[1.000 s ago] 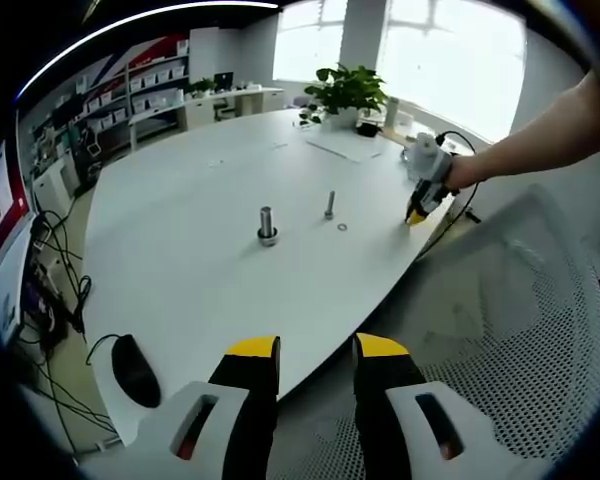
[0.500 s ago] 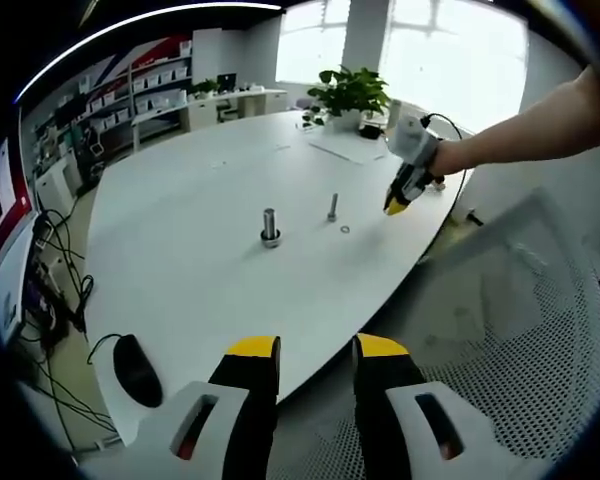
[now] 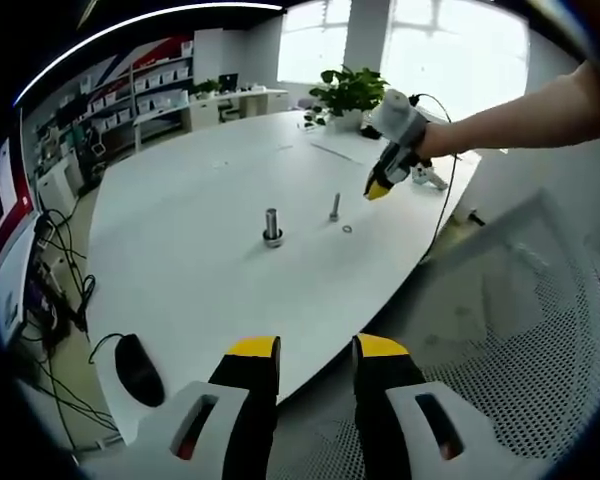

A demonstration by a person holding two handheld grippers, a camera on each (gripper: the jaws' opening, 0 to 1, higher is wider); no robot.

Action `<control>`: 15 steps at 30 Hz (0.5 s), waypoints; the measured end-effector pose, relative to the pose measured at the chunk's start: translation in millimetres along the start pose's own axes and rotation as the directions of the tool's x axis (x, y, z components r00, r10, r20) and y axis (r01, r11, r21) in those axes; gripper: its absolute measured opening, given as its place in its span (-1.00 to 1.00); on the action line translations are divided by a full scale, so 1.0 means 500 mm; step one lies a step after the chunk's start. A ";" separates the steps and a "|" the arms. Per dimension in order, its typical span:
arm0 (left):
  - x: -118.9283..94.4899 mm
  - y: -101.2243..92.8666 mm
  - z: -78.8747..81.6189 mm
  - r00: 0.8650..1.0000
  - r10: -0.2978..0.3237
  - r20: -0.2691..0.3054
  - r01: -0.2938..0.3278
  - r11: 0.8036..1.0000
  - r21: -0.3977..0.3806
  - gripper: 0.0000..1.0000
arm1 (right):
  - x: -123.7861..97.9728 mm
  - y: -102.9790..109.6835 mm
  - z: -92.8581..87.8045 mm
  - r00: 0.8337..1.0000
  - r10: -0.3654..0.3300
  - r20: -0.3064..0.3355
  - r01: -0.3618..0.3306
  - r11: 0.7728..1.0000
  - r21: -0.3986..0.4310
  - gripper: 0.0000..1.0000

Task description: Place the washer onto the threaded stud by aligning its center hole with the stud, sliding it down to the base, and recovering from edge contact or off-axis alignment until the washer reaches the visible bottom stop.

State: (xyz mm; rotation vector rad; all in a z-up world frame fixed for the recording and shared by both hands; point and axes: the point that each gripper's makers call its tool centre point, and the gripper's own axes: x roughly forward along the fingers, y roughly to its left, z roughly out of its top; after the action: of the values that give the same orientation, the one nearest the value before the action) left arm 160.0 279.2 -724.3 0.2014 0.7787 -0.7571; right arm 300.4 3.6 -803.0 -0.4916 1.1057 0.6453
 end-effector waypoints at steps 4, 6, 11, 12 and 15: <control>0.000 0.001 -0.001 1.000 0.002 -0.002 -0.002 1.000 0.000 -0.46 | 0.005 0.006 0.028 1.000 0.005 0.020 -0.004 1.000 -0.026 -0.72; 0.000 0.002 -0.001 1.000 0.003 -0.003 -0.003 1.000 0.000 -0.46 | 0.004 0.008 0.037 1.000 0.003 0.026 -0.003 0.999 -0.033 -0.72; 0.001 0.002 -0.001 1.000 0.004 -0.004 -0.004 1.000 -0.001 -0.46 | 0.008 0.003 0.055 0.999 0.010 0.035 -0.009 0.999 -0.046 -0.72; 0.001 0.002 -0.001 1.000 0.005 -0.004 -0.005 1.000 -0.001 -0.46 | 0.009 0.004 0.056 0.999 0.018 0.031 -0.016 0.999 -0.047 -0.72; 0.001 0.003 0.001 1.000 0.007 -0.002 -0.007 1.000 -0.004 -0.46 | 0.012 0.004 0.060 0.999 0.021 0.026 -0.020 0.998 -0.065 -0.72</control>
State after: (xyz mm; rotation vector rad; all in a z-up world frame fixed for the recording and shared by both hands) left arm 161.4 280.0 -724.6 0.2012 0.7807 -0.7493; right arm 320.3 26.1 -797.3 -0.5263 1.0684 0.7055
